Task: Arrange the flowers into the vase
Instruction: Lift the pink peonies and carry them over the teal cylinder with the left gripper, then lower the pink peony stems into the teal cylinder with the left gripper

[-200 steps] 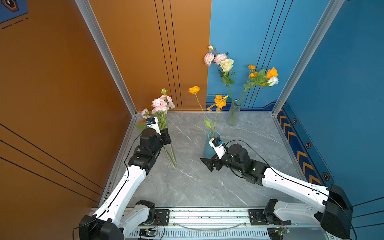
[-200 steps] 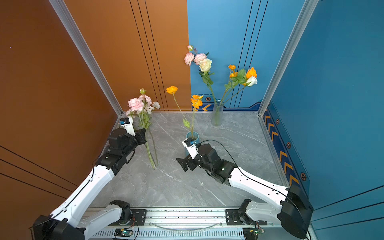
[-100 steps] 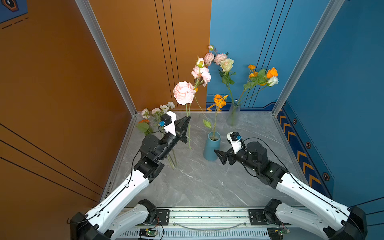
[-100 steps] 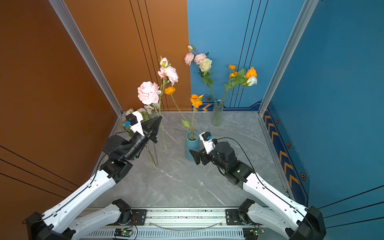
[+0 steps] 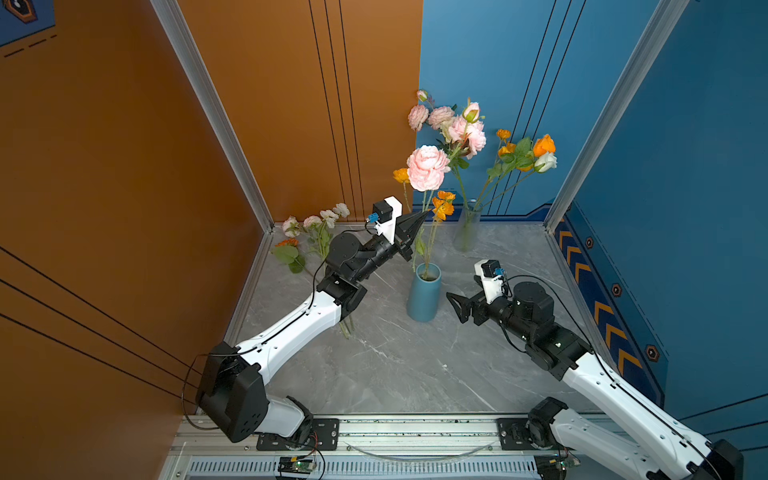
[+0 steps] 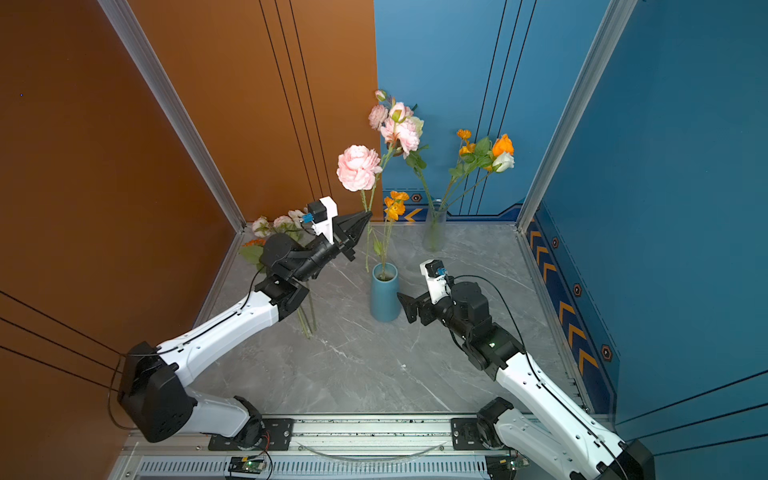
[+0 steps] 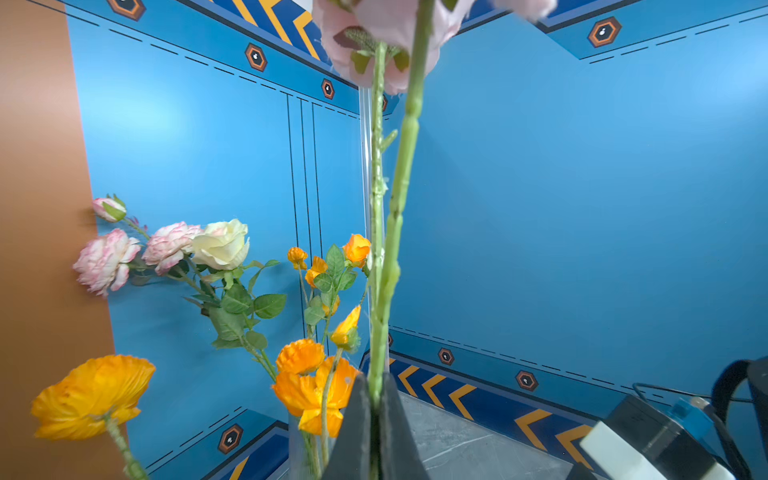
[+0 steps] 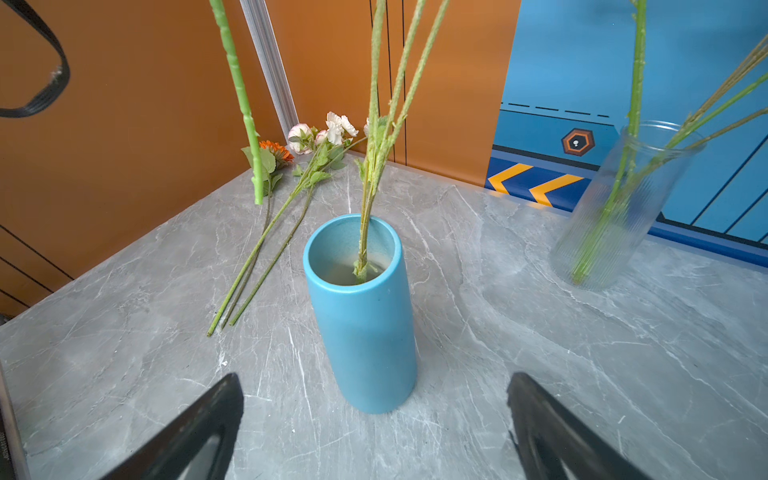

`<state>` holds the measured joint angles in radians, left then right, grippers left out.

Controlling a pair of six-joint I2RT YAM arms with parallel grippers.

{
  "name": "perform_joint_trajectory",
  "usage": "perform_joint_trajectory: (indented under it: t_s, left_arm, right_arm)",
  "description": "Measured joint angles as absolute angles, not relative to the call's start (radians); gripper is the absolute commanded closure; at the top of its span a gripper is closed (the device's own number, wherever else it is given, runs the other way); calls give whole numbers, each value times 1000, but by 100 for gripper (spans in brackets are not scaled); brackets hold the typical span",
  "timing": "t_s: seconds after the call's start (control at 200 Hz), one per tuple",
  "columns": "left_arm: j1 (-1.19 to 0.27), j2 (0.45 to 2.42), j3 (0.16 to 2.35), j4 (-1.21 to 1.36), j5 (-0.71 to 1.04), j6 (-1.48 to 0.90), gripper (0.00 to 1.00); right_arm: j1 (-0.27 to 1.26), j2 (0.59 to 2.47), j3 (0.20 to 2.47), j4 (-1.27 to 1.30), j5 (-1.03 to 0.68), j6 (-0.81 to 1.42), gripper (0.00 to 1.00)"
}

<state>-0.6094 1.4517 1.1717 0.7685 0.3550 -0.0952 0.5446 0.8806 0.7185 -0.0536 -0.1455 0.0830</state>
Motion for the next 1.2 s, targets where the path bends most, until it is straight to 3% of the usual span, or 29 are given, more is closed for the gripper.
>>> perform_joint_trajectory:
  t_s: [0.616, 1.201]
  left_arm:
    - [-611, 1705, 1272, 797, 672, -162, 100]
    - [-563, 1715, 1146, 813, 747, -210, 100]
  right_arm:
    - [531, 900, 706, -53, -184, 94, 0]
    - [530, 907, 705, -49, -184, 112, 0]
